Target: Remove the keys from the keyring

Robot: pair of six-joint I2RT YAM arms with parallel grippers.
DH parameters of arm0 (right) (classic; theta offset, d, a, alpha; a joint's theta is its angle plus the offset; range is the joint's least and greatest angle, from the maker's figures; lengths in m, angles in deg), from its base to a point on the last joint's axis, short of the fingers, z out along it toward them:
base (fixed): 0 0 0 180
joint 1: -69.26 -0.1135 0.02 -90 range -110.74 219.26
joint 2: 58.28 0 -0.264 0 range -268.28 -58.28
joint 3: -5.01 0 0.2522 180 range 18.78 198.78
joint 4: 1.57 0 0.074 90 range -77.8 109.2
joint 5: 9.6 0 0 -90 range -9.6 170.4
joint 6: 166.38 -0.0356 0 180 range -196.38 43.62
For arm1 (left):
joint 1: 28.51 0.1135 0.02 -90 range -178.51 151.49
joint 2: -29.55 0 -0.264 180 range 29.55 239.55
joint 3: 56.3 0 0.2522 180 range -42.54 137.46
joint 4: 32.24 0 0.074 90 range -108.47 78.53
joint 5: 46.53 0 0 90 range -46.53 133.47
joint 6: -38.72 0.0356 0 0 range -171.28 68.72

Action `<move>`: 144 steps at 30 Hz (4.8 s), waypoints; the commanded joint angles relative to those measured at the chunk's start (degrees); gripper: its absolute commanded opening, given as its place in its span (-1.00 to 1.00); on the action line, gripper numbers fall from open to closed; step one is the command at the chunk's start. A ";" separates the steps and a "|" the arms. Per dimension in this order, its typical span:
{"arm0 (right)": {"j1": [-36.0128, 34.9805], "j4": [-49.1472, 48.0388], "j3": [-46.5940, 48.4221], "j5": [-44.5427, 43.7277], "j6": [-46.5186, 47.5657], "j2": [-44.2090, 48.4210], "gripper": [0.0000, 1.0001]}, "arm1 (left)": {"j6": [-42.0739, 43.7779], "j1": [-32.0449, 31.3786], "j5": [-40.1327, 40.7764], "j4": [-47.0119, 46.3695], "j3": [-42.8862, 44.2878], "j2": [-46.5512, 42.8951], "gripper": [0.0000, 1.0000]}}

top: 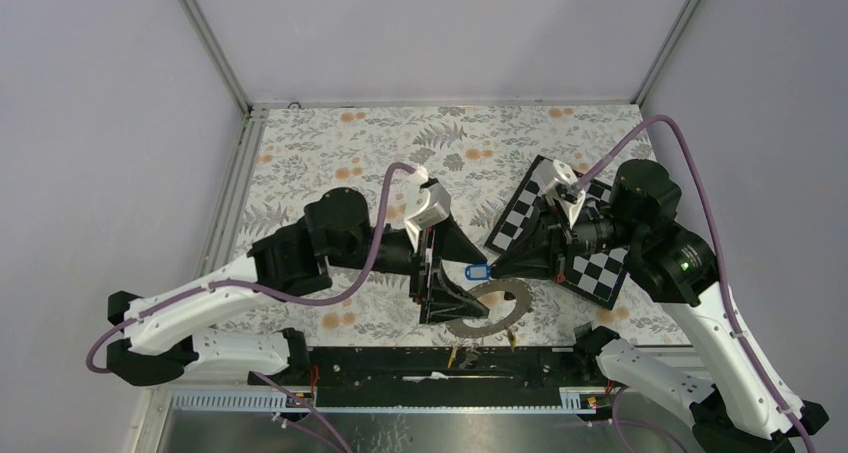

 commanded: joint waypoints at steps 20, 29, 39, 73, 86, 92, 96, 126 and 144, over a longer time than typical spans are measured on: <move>-0.28 -0.18 1.06 -18.09 -5.61 3.01 -1.00 | 2.13 -15.05 37.43 15.73 5.02 -11.33 0.98; -21.94 -1.26 2.31 -40.80 -2.34 -5.33 -1.00 | 2.77 -15.05 44.32 25.00 7.35 -14.76 0.98; -37.02 -0.22 6.50 -51.48 2.52 -8.30 -1.00 | 1.69 -15.07 42.05 26.29 6.30 -19.32 0.98; -37.01 6.97 10.30 -31.37 6.83 -0.09 -1.00 | 7.58 -15.05 14.68 9.63 6.83 0.85 0.73; -37.04 7.14 9.42 -32.03 6.69 1.10 -1.00 | 7.40 -15.05 14.00 10.07 6.88 2.49 0.43; -37.02 8.39 9.33 -32.55 7.09 0.99 -1.00 | 7.78 -15.05 14.15 11.48 8.10 2.67 -0.16; -37.01 9.01 9.26 -32.92 7.00 0.76 -1.00 | 8.09 -15.05 14.64 11.69 8.50 2.27 -0.21; -37.01 11.11 7.22 -35.52 6.30 1.71 -1.00 | 9.16 -15.05 17.83 14.94 9.77 -0.06 -0.35; -37.01 11.35 4.61 -38.82 5.15 3.86 -0.96 | 10.96 -15.05 17.40 16.46 10.77 -0.24 -1.00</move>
